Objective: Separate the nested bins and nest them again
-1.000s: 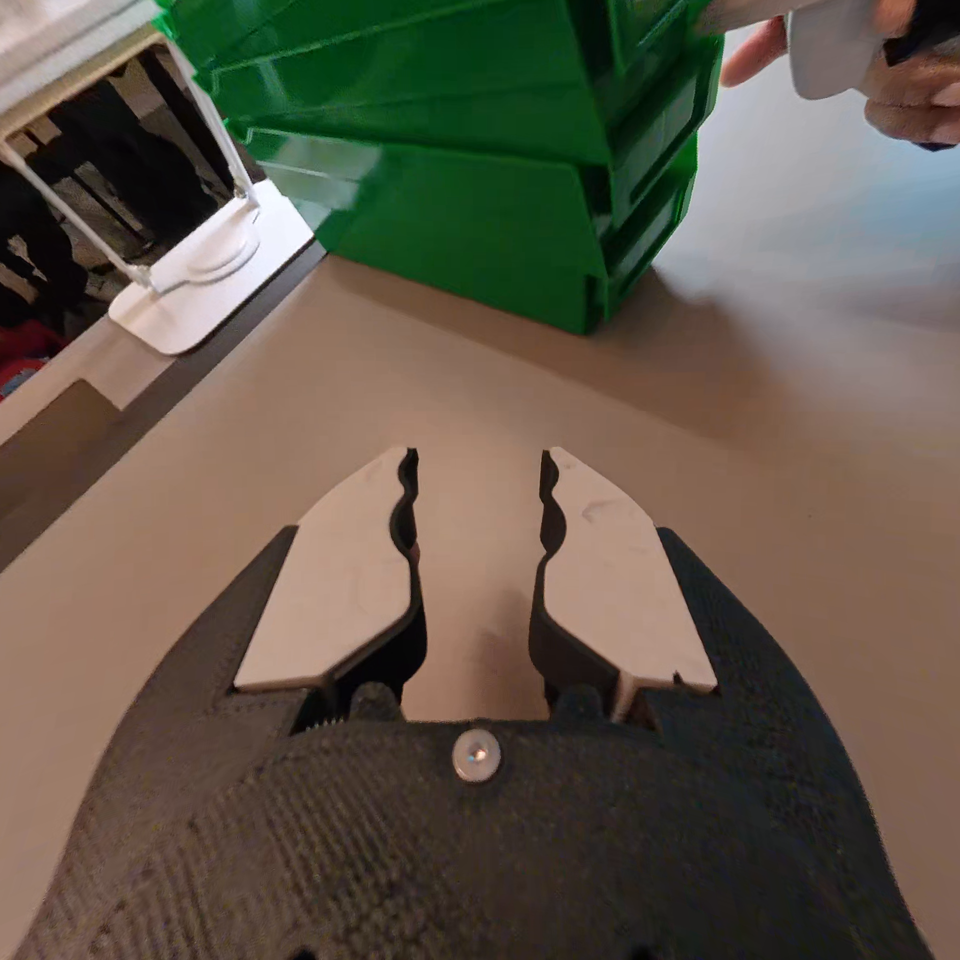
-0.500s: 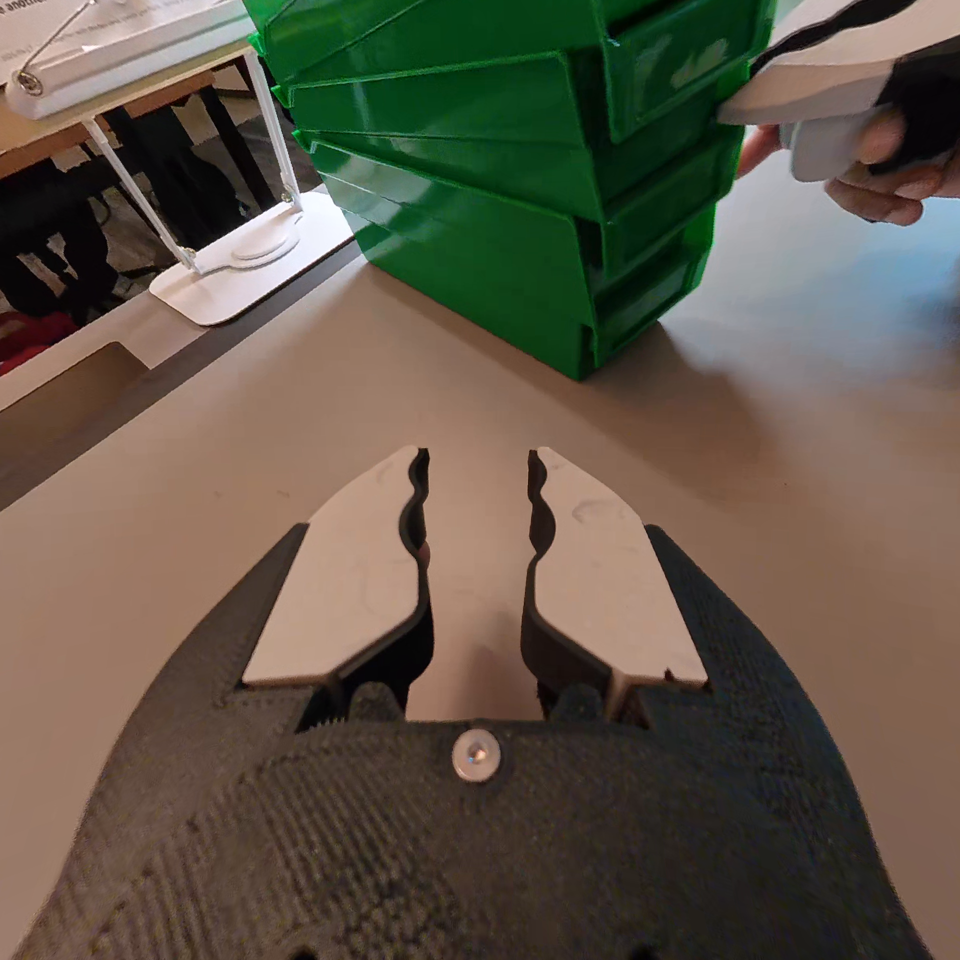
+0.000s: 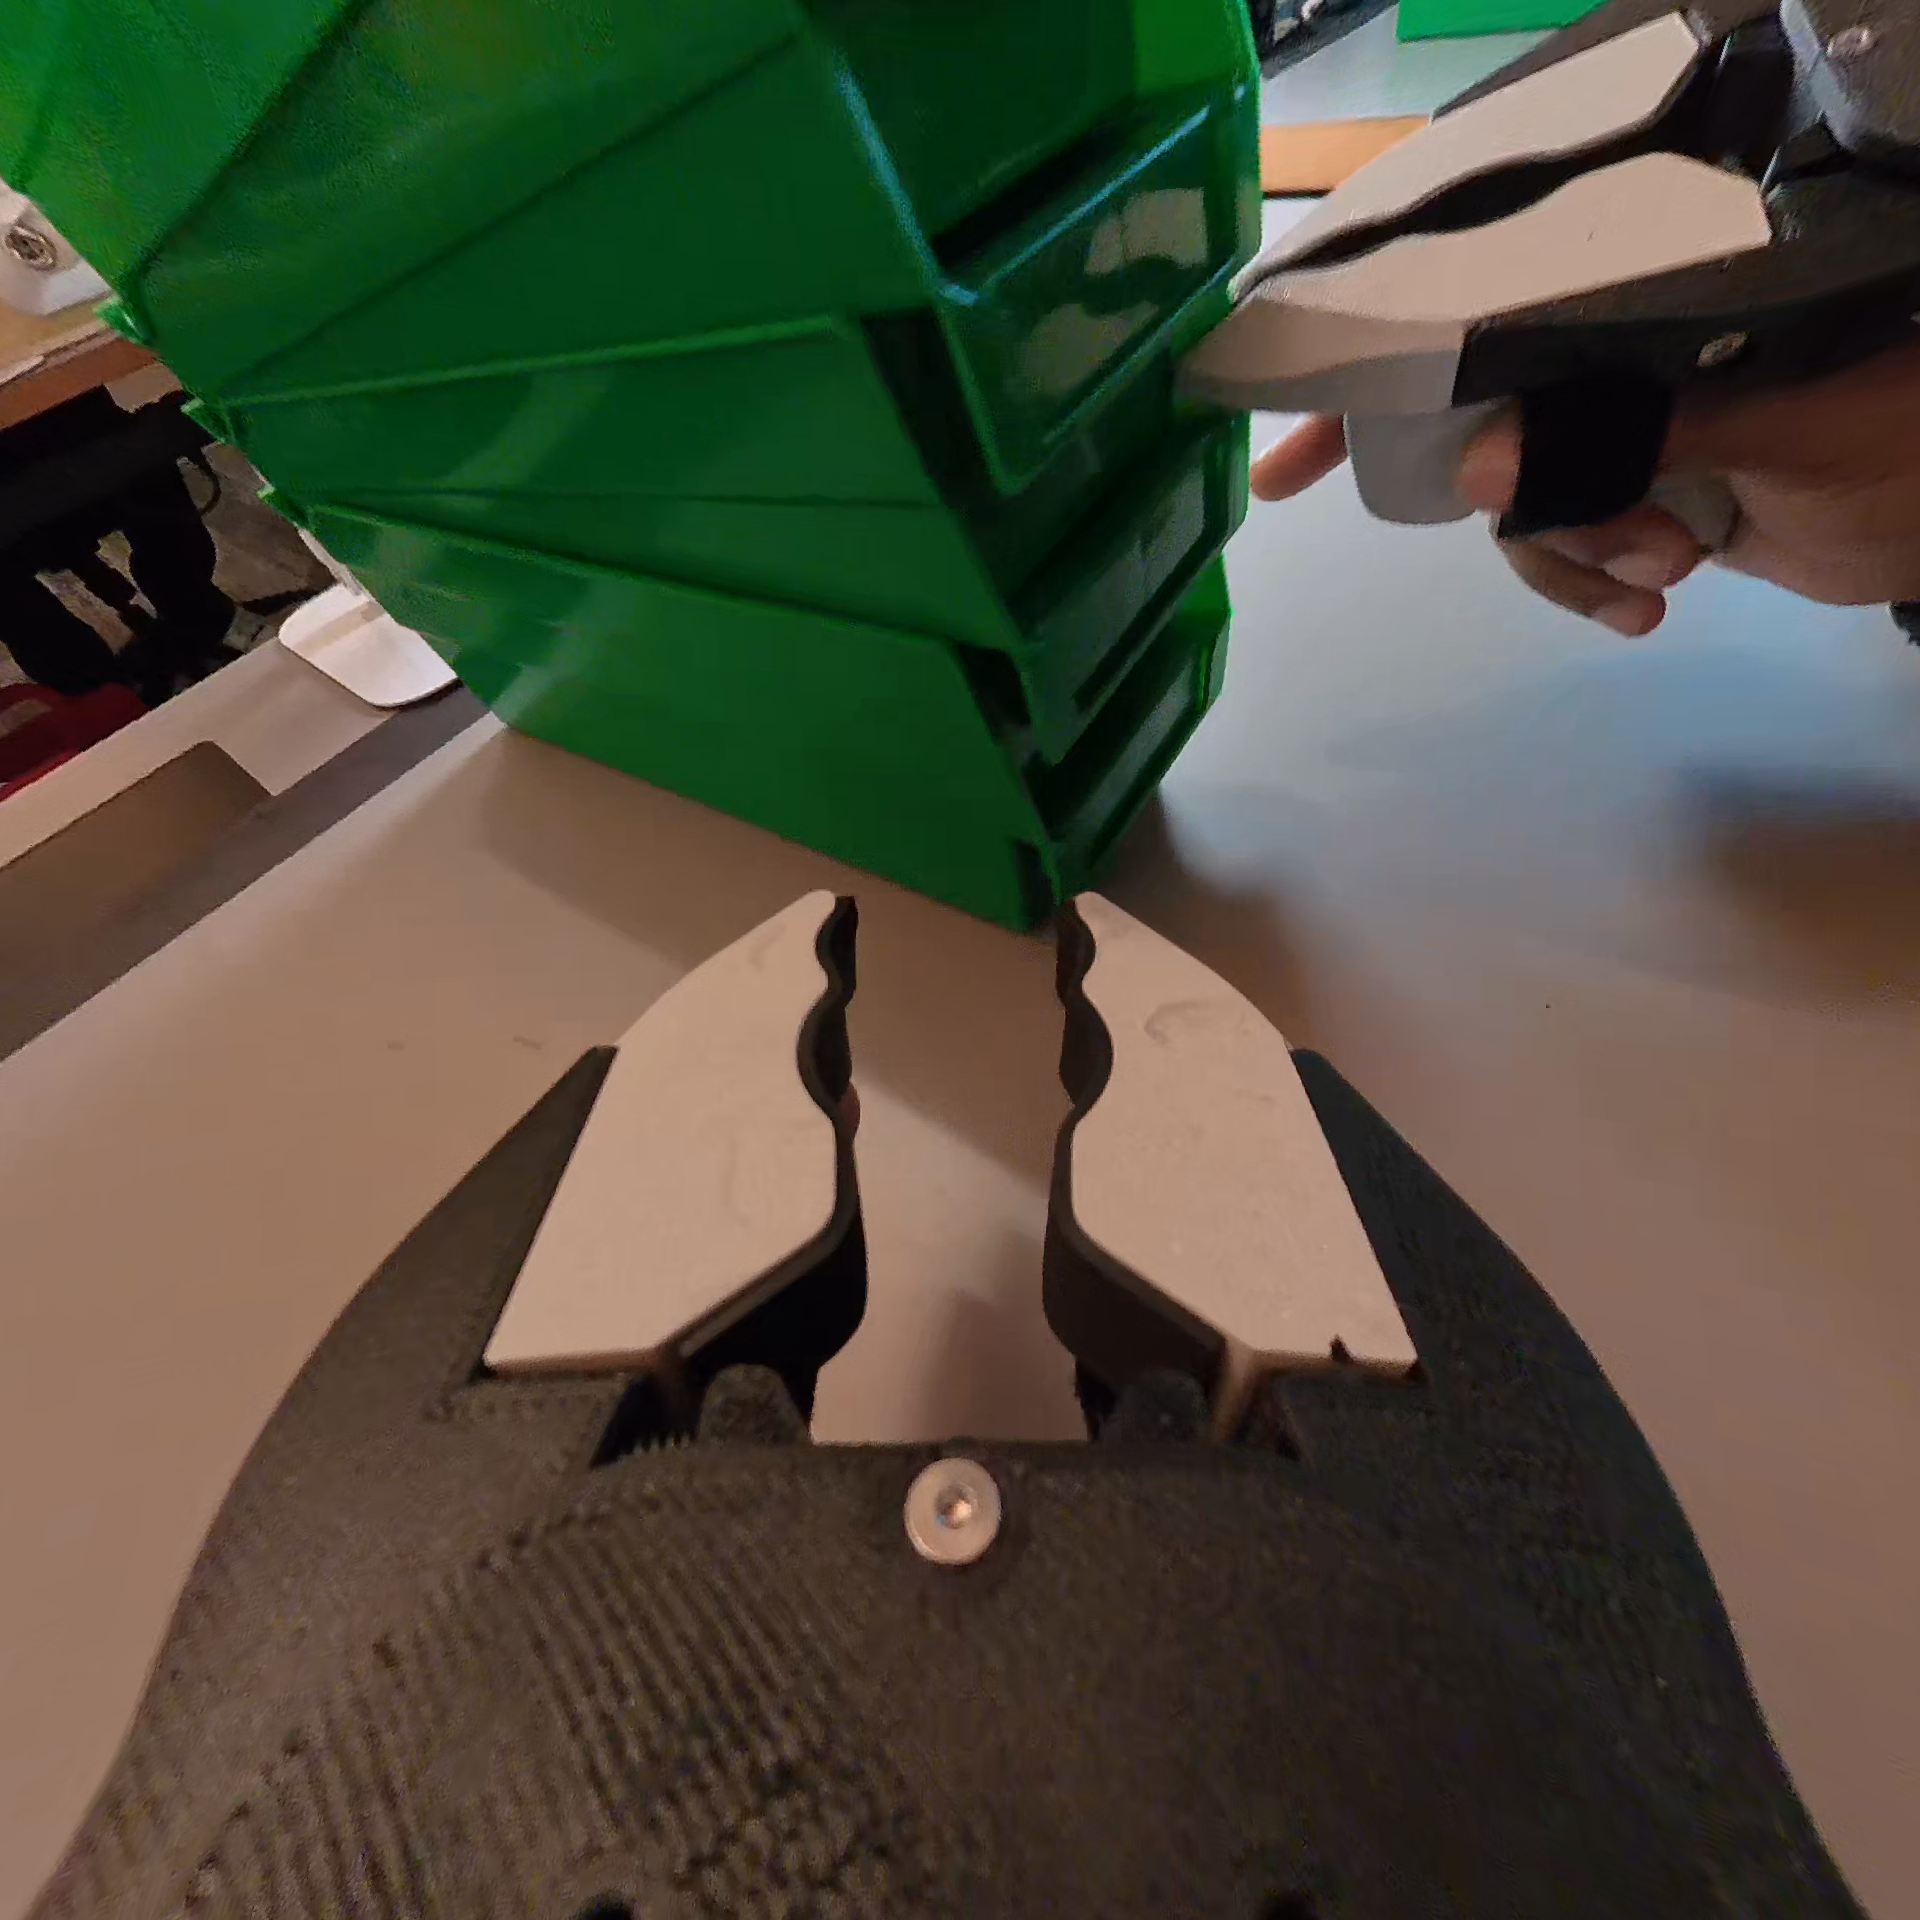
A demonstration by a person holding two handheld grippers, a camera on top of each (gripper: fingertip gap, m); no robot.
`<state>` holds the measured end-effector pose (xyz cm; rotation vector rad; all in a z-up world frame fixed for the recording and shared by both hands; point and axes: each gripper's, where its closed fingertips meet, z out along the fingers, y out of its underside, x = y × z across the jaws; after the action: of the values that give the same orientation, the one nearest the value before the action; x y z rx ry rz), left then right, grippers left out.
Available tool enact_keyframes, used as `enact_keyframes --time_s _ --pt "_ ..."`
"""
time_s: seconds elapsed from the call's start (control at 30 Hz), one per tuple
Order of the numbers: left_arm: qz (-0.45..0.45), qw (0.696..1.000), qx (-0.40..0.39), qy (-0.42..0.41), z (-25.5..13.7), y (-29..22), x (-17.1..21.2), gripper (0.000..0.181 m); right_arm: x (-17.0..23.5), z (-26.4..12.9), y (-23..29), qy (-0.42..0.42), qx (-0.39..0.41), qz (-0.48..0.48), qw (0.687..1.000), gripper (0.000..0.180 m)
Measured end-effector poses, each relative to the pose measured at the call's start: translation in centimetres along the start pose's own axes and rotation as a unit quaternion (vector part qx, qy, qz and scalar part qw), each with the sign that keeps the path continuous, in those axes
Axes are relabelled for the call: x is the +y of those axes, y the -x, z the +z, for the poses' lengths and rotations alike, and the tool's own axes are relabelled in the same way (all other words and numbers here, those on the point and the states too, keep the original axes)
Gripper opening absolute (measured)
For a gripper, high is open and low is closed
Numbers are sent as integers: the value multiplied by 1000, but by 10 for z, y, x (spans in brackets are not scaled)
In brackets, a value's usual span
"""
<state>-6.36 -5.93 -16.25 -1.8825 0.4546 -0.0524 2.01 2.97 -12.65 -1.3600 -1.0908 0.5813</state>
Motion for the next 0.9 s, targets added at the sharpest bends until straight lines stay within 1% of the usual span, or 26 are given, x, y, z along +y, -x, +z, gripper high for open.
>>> enact_keyframes --time_s 0.2,0.27,0.3,0.4,0.57,0.7,0.77,0.9 --pt "-3 999 -21 -28 17 6 -16 41 -8 7 23 -7 1 -16 1000 6" --pt "7 999 -38 -28 22 10 -17 40 -9 9 26 -10 -2 -15 1000 6" --pt "10 999 -39 -28 24 11 -17 42 -9 11 25 -11 0 -16 1000 6" --pt "9 998 -48 -32 26 13 -18 39 -9 14 23 -15 -6 -14 1000 6" --pt "5 998 -52 -39 27 16 -18 38 -9 18 23 -29 -46 8 998 8" --pt "6 997 -58 -40 29 19 -18 38 -8 21 22 -37 -92 56 993 9" --pt "7 997 -63 -42 31 21 -18 38 -8 23 20 -36 -93 56 993 9" --pt "10 997 -63 -51 32 21 -19 38 -7 24 18 -42 -75 25 996 9"
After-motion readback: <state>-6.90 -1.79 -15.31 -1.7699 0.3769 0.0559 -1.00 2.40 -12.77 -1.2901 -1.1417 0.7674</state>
